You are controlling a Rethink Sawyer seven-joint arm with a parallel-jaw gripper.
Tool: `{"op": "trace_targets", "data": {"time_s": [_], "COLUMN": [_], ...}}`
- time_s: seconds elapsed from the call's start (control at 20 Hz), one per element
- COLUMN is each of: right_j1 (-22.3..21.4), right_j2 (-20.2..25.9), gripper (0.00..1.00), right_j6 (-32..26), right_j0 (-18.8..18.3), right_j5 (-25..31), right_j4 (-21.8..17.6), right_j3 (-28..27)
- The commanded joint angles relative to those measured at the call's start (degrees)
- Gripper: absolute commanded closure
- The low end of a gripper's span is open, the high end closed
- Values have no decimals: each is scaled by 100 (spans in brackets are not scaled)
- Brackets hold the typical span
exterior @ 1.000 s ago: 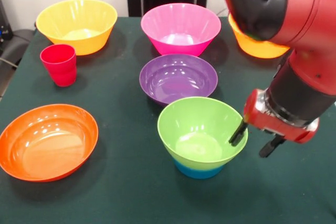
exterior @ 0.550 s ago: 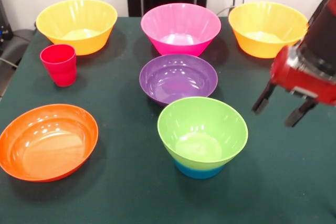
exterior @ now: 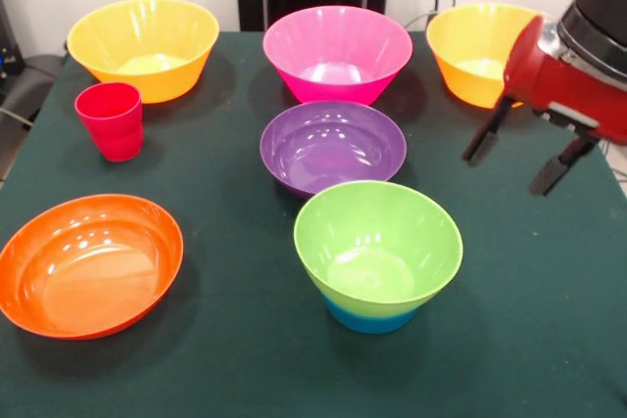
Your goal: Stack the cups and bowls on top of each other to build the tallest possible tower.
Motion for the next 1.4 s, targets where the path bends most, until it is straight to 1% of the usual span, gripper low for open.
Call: {"op": "trace_targets", "data": {"time_s": [0.05, 0.25, 0.3, 0.45, 0.65, 0.85, 1.0, 1.1, 1.15, 1.35, 1.4], "right_j1": [-326, -902, -982, -1244, -1533, -1791, -1888, -1923, -1913, -1808, -1795], "right_j2": [469, 579, 598, 692, 755, 755, 797, 877, 950, 1086, 1105], "gripper": [0, 0, 0, 0, 0, 0, 0, 0, 0, 0, 0], "right_j6": [-441, -535, -560, -614, -509, -427, -406, -370, -327, -107, -72], "right_j0": [9, 72, 71, 28, 18, 50, 42, 4, -36, -91, -94], "right_j5": [166, -615, -735, -1282, -1858, -2121, -2371, -2743, -3034, -3740, -3827], "right_j4": [-252, -322, -337, -394, -438, -445, -482, -530, -548, -607, -612], "right_j3": [1309, 2530, 2713, 3516, 4317, 4920, 5268, 5556, 5735, 6061, 6103]}}
